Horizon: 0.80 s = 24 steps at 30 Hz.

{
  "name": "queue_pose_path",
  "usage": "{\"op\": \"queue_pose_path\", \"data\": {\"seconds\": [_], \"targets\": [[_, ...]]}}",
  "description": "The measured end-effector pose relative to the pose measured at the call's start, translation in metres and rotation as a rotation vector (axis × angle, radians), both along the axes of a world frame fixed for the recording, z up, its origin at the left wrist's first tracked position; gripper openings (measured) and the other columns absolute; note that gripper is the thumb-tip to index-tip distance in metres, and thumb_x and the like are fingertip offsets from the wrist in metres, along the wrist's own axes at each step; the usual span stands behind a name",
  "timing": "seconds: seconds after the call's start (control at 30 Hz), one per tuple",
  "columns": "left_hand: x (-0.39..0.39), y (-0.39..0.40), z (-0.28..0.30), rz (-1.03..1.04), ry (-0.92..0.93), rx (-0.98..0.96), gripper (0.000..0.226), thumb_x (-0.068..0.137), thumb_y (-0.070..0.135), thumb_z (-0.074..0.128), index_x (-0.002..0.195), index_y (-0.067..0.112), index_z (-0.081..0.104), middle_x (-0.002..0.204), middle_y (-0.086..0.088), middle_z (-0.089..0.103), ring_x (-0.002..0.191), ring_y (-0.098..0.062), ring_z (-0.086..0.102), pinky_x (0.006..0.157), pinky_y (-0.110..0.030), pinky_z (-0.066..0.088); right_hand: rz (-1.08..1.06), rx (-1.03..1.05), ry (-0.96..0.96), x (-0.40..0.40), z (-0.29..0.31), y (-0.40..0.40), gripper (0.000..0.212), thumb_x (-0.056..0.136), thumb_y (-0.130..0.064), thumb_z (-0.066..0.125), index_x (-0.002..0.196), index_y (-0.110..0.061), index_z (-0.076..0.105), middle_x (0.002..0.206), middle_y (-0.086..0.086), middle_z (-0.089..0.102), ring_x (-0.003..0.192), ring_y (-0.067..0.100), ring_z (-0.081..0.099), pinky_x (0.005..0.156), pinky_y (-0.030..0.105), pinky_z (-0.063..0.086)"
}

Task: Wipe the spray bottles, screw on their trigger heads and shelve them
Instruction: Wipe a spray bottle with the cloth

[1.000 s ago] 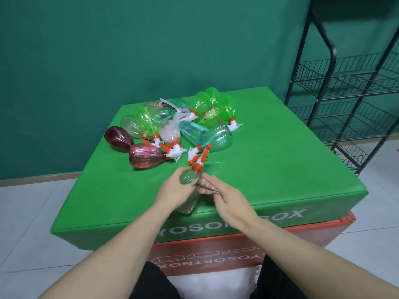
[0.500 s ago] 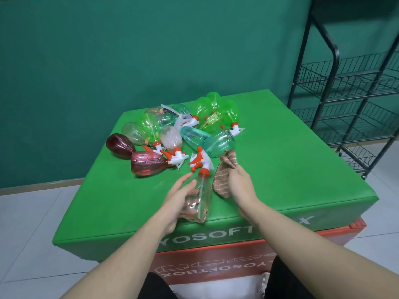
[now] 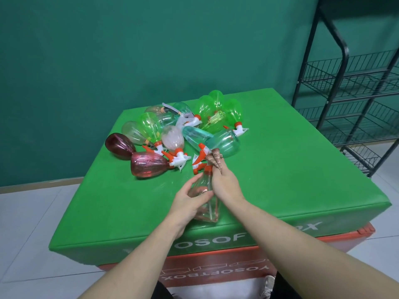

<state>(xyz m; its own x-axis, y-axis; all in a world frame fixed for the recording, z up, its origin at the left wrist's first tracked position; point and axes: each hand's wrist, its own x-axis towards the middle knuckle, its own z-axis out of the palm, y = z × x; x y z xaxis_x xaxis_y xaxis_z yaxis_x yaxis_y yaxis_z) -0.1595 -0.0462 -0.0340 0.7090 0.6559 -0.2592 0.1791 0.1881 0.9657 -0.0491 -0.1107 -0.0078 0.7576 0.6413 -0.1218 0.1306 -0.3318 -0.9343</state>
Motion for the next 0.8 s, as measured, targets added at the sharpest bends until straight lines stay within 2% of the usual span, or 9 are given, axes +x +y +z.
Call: {"op": "queue_pose_path", "data": {"seconds": [0.17, 0.3, 0.37, 0.43, 0.53, 0.6, 0.67, 0.73, 0.8], "targets": [[0.000, 0.000, -0.004, -0.005, -0.032, -0.020, 0.063, 0.087, 0.014, 0.081, 0.140, 0.038, 0.057, 0.108, 0.003, 0.079, 0.102, -0.022, 0.073, 0.092, -0.046, 0.058, 0.079, -0.003, -0.123, -0.007, -0.002, -0.004, 0.051, 0.109, -0.033, 0.030, 0.160, -0.033, 0.024, 0.167, -0.008, 0.015, 0.153, 0.018, 0.021, 0.126, 0.039, 0.017], [0.000, 0.000, -0.005, 0.008, -0.062, -0.074, 0.076, 0.071, 0.030, 0.087, 0.139, 0.039, 0.056, 0.114, 0.002, 0.077, 0.108, -0.026, 0.073, 0.093, -0.051, 0.059, 0.169, 0.033, -0.189, -0.011, -0.006, -0.012, 0.051, 0.109, -0.032, 0.033, 0.159, -0.031, 0.026, 0.167, -0.013, 0.012, 0.153, 0.004, 0.010, 0.124, 0.024, 0.005], [0.000, 0.000, -0.007, -0.006, -0.072, -0.051, 0.066, 0.081, 0.018, 0.084, 0.138, 0.039, 0.057, 0.117, 0.000, 0.077, 0.104, -0.021, 0.074, 0.085, -0.041, 0.060, 0.152, 0.019, -0.179, -0.007, -0.008, -0.013, 0.051, 0.109, -0.034, 0.032, 0.159, -0.032, 0.022, 0.167, -0.014, 0.011, 0.153, 0.007, 0.012, 0.124, 0.026, 0.006], [-0.001, -0.001, -0.008, -0.020, -0.075, -0.031, 0.063, 0.087, 0.007, 0.079, 0.138, 0.038, 0.058, 0.115, 0.000, 0.077, 0.096, -0.015, 0.074, 0.078, -0.034, 0.059, 0.124, 0.003, -0.133, -0.002, -0.007, -0.011, 0.051, 0.110, -0.035, 0.028, 0.160, -0.032, 0.020, 0.168, -0.007, 0.012, 0.154, 0.014, 0.015, 0.123, 0.029, 0.008], [-0.001, -0.004, -0.006, -0.018, -0.054, -0.013, 0.065, 0.086, 0.005, 0.080, 0.136, 0.039, 0.059, 0.115, 0.001, 0.076, 0.087, -0.010, 0.075, 0.073, -0.029, 0.059, 0.070, -0.026, -0.066, 0.007, -0.004, -0.006, 0.046, 0.110, -0.037, 0.022, 0.155, -0.033, 0.030, 0.162, 0.003, 0.034, 0.147, 0.025, 0.036, 0.121, 0.039, 0.025], [-0.001, -0.004, -0.004, -0.016, -0.049, -0.007, 0.065, 0.086, 0.007, 0.080, 0.138, 0.039, 0.059, 0.116, 0.001, 0.076, 0.087, -0.009, 0.075, 0.075, -0.030, 0.059, 0.077, -0.050, -0.103, 0.006, -0.004, -0.007, 0.049, 0.110, -0.038, 0.022, 0.158, -0.030, 0.028, 0.162, 0.005, 0.034, 0.145, 0.026, 0.038, 0.121, 0.043, 0.028], [0.001, -0.003, -0.002, -0.011, -0.044, -0.003, 0.062, 0.087, 0.009, 0.080, 0.137, 0.040, 0.059, 0.114, 0.002, 0.077, 0.090, -0.012, 0.075, 0.080, -0.035, 0.061, 0.121, -0.057, -0.165, -0.001, -0.004, -0.010, 0.052, 0.110, -0.035, 0.025, 0.160, -0.027, 0.021, 0.167, 0.004, 0.022, 0.151, 0.023, 0.028, 0.124, 0.045, 0.023], [0.002, -0.002, -0.001, -0.014, -0.028, -0.004, 0.062, 0.087, 0.008, 0.080, 0.137, 0.038, 0.059, 0.112, 0.006, 0.078, 0.098, -0.015, 0.075, 0.091, -0.043, 0.061, 0.169, -0.043, -0.228, -0.008, -0.003, -0.012, 0.052, 0.110, -0.032, 0.026, 0.161, -0.026, 0.015, 0.169, -0.003, 0.008, 0.154, 0.013, 0.012, 0.127, 0.037, 0.009], [0.002, -0.002, -0.001, -0.013, -0.016, -0.011, 0.066, 0.086, 0.005, 0.081, 0.140, 0.035, 0.059, 0.116, 0.005, 0.077, 0.109, -0.018, 0.073, 0.098, -0.048, 0.058, 0.195, -0.021, -0.275, -0.008, 0.003, -0.009, 0.052, 0.111, -0.031, 0.027, 0.161, -0.025, 0.015, 0.168, -0.007, 0.005, 0.154, 0.006, 0.003, 0.125, 0.027, 0.000]]}}
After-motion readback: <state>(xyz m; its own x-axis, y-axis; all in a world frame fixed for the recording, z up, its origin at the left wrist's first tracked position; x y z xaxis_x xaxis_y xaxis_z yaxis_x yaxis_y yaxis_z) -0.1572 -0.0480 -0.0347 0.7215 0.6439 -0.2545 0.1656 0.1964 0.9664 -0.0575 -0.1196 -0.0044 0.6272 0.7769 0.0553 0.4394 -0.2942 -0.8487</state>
